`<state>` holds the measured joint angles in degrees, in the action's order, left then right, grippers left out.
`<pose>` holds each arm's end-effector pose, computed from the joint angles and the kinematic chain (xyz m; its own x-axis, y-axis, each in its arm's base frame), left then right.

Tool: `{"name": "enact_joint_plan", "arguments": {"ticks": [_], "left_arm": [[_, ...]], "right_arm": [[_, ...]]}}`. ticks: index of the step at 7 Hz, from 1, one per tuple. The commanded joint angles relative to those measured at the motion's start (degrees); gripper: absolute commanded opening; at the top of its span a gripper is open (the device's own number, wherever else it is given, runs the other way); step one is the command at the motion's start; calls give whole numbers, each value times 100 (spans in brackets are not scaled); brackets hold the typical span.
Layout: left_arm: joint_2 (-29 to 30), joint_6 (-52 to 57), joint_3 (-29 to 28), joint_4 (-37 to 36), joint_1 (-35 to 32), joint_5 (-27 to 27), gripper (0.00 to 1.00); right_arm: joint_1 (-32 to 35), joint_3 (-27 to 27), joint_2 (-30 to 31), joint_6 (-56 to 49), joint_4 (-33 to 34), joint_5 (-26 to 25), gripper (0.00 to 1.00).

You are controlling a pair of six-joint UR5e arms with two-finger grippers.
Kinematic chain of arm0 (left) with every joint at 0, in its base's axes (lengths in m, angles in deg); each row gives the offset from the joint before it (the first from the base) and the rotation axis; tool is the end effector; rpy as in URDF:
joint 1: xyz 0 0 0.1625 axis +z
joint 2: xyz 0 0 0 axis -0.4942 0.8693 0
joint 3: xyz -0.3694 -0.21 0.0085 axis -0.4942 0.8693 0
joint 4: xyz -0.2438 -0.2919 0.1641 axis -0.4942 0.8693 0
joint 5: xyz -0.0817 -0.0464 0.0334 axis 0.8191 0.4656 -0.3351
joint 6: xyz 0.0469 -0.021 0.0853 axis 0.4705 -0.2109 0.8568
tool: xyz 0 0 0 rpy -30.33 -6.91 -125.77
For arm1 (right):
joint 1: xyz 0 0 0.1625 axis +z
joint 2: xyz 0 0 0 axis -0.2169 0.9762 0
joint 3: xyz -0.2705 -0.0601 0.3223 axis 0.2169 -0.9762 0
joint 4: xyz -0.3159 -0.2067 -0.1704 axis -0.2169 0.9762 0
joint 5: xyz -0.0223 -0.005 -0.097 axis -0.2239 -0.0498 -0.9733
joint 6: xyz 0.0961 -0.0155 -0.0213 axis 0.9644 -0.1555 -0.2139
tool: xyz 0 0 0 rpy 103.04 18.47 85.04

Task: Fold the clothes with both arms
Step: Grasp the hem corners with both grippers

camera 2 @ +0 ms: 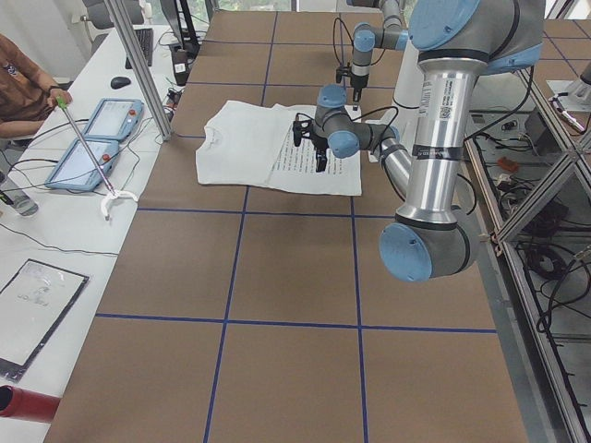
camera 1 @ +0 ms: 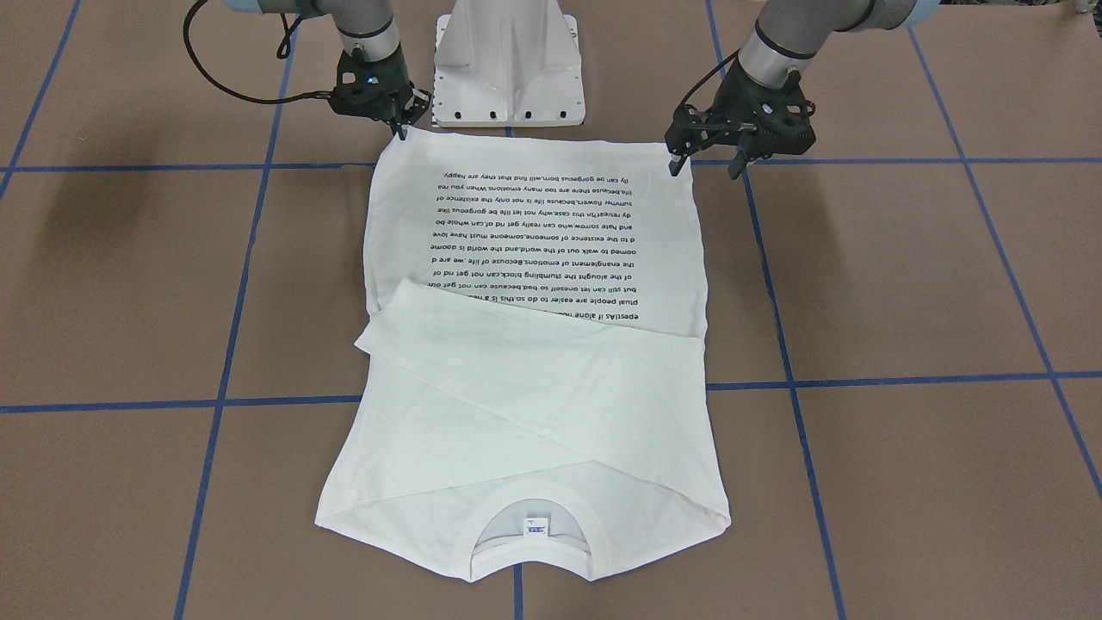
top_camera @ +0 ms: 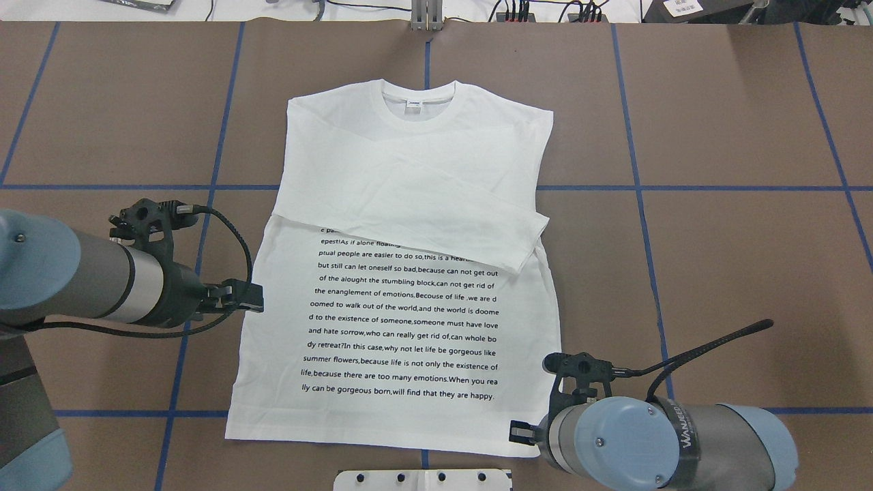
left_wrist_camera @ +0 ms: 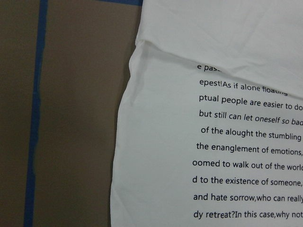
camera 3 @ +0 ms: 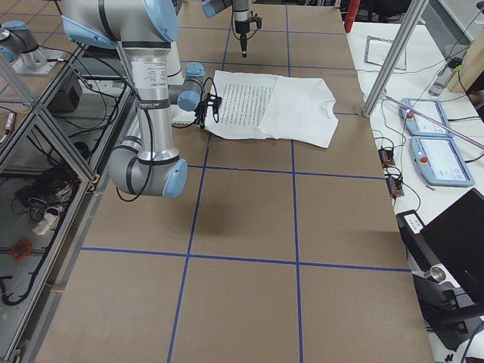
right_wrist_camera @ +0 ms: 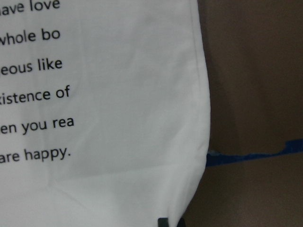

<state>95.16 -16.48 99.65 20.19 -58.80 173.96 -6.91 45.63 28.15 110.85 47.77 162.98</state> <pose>0.3729 -0.3246 0.3087 0.5408 -0.1028 -0.8349 0.1394 0.9897 -0.0316 -0.5038 -0.1763 0.3050 0.6755 0.1850 0.7137 -0.1264 0.9827 -0.1351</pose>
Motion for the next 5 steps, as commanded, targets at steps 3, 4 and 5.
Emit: {"name": "enact_joint_plan", "arguments": {"ticks": [3,4,5], "left_arm": [[-323,-1381,-212,-10,1536,-868,96],[-349,-1373,-334,7,1547,-869,95],[-341,-1373,-484,16,1573,-842,91]], "right_arm": [[97,173,-21,42,5,-141,0],[132,190,-21,42,-4,-124,0],[124,199,-30,42,-4,-115,0]]}}
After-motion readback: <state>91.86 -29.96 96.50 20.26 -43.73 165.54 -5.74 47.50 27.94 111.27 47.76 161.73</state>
